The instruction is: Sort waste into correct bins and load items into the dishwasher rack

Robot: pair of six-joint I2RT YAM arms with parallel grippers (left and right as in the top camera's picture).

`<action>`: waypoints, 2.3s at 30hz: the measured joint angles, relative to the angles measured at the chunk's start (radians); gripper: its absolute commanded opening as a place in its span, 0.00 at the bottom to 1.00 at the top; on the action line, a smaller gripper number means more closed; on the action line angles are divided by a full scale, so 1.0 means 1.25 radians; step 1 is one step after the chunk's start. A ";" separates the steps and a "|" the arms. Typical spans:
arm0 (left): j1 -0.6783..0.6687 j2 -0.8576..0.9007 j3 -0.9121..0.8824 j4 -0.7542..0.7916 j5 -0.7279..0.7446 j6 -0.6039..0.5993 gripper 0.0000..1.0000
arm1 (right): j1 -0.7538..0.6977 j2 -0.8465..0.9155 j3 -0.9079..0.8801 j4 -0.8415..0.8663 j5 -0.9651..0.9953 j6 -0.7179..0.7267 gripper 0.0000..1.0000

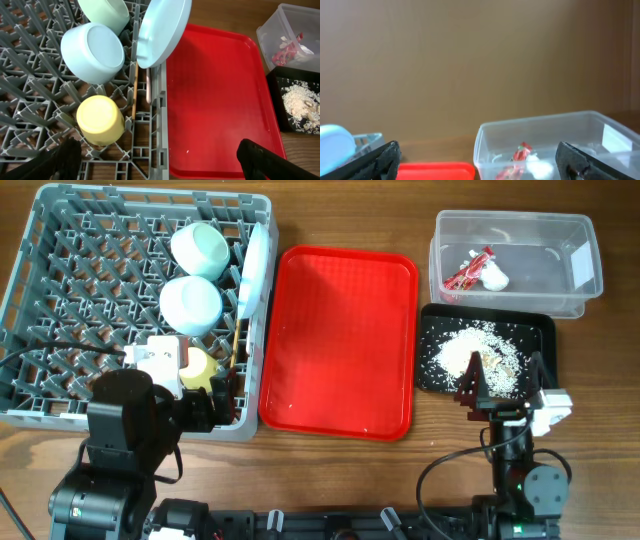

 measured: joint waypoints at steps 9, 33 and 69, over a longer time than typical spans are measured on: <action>0.000 0.000 0.000 0.000 0.000 0.000 1.00 | 0.000 -0.002 -0.009 -0.176 -0.040 -0.057 1.00; 0.000 0.000 0.000 0.000 0.000 0.000 1.00 | 0.000 -0.002 -0.008 -0.174 -0.046 -0.057 1.00; 0.086 -0.501 -0.651 0.670 0.031 -0.022 1.00 | 0.000 -0.002 -0.008 -0.174 -0.046 -0.057 1.00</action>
